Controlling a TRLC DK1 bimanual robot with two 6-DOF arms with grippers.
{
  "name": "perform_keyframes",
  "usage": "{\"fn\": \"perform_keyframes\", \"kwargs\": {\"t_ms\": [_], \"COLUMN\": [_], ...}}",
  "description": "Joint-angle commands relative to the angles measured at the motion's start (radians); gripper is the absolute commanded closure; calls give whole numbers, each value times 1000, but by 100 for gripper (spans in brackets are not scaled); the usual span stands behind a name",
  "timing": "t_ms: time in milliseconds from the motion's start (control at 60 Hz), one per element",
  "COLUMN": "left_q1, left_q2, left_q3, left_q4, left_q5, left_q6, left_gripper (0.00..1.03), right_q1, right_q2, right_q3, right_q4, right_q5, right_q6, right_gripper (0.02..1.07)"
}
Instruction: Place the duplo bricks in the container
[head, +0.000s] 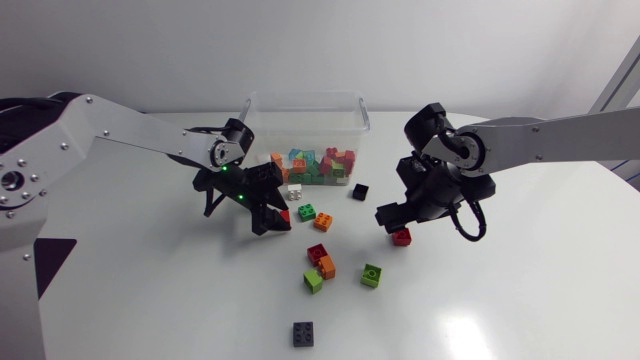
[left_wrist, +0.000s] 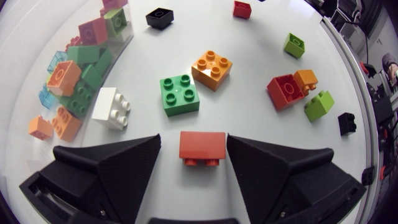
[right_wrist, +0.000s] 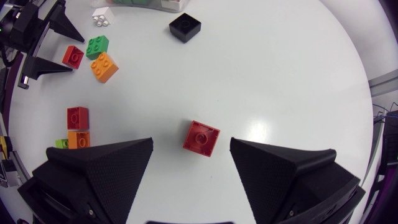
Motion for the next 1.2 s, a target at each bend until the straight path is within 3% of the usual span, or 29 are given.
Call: {"fn": "perform_keyframes", "kwargs": {"t_ms": [0,50,183,433,767,950,1183], "left_q1": [-6,-9,-16,-29,-45,-62,-65], "left_q2": [38,44,38,-72,-327,-421,-480], "left_q3": [36,40,37,-26,-130,-133,-125], "left_q4": [-25,-36,-72,-125,-146,-146,-48], "left_q5": [3,-6,-48,-103,-110,-110,-140], "left_q6": [21,23,32,32,-28,-100,-232], "left_gripper": [55,65,71,72,79,79,79], "right_q1": [4,4,4,6,-11,-32,-43], "right_q2": [6,6,7,35,144,194,224], "right_q3": [-32,-31,-17,12,89,110,141], "right_q4": [3,1,-8,-26,-103,-103,-103], "right_q5": [-1,1,-1,1,39,48,57], "right_q6": [5,5,5,14,60,77,89], "right_gripper": [16,16,16,16,17,27,32]}}
